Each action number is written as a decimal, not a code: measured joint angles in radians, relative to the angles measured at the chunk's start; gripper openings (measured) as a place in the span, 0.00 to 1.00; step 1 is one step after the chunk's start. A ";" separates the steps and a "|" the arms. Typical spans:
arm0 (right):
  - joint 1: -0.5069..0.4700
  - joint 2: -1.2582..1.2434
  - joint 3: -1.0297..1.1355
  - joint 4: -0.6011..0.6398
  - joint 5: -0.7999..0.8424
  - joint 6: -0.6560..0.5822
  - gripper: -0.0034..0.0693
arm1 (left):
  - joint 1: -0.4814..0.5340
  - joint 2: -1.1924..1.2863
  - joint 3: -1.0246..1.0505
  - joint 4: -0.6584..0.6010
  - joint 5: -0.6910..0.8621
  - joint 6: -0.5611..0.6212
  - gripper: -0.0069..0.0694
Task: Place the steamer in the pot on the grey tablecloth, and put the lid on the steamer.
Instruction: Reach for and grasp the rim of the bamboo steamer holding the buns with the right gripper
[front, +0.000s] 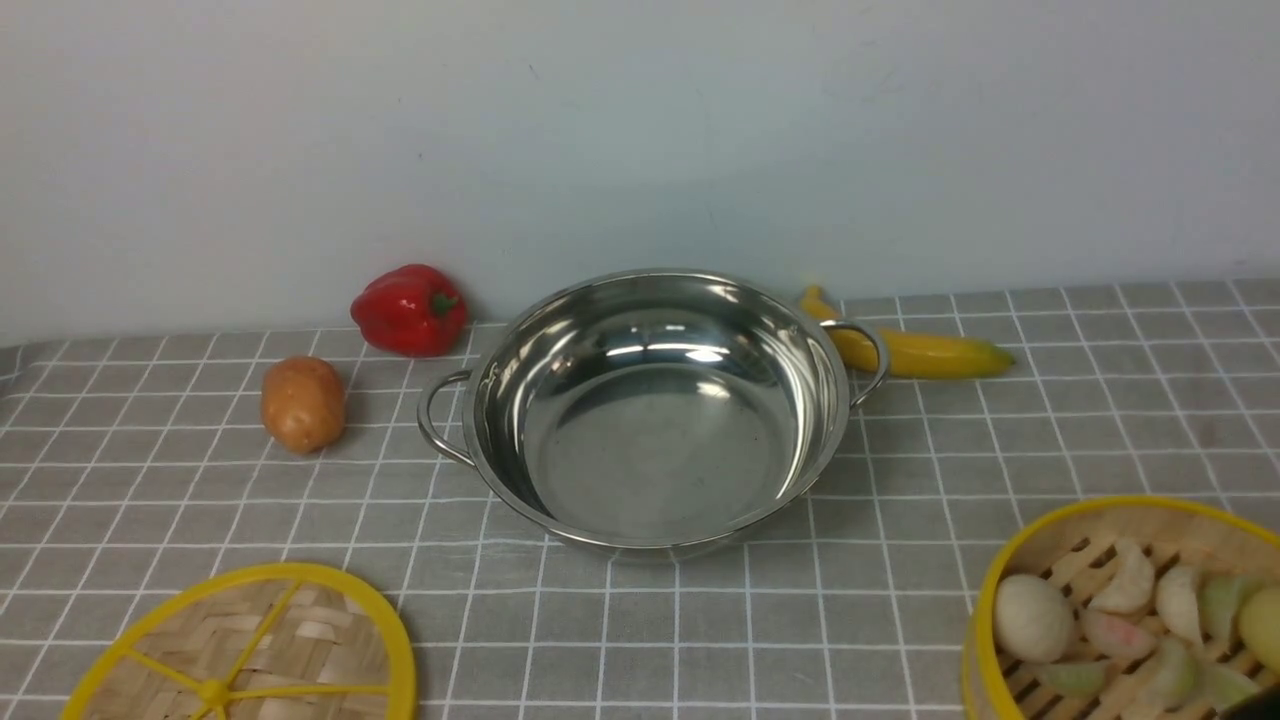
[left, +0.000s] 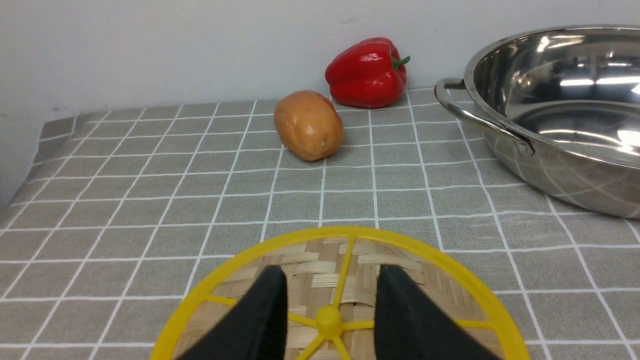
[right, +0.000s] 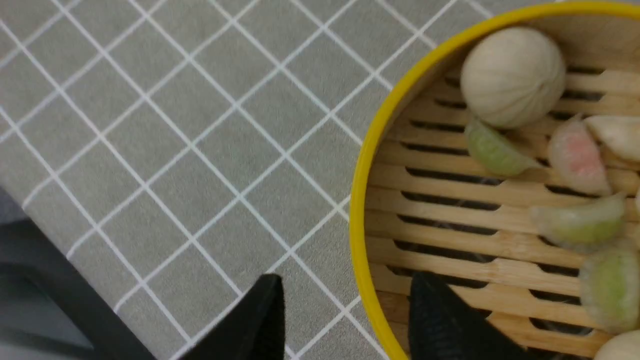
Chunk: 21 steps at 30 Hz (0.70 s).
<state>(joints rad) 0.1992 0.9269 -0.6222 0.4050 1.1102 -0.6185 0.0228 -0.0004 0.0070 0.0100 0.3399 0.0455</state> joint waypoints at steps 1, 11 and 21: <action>0.025 0.035 0.000 -0.020 -0.015 0.021 0.53 | 0.000 0.000 0.000 0.000 0.000 0.000 0.41; 0.236 0.365 -0.001 -0.173 -0.174 0.231 0.54 | 0.000 0.000 0.000 0.000 0.000 0.000 0.41; 0.251 0.506 -0.004 -0.199 -0.248 0.251 0.52 | 0.000 0.000 0.000 0.000 0.000 0.000 0.41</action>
<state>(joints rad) 0.4505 1.4329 -0.6266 0.2058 0.8623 -0.3678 0.0228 -0.0004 0.0070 0.0100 0.3399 0.0455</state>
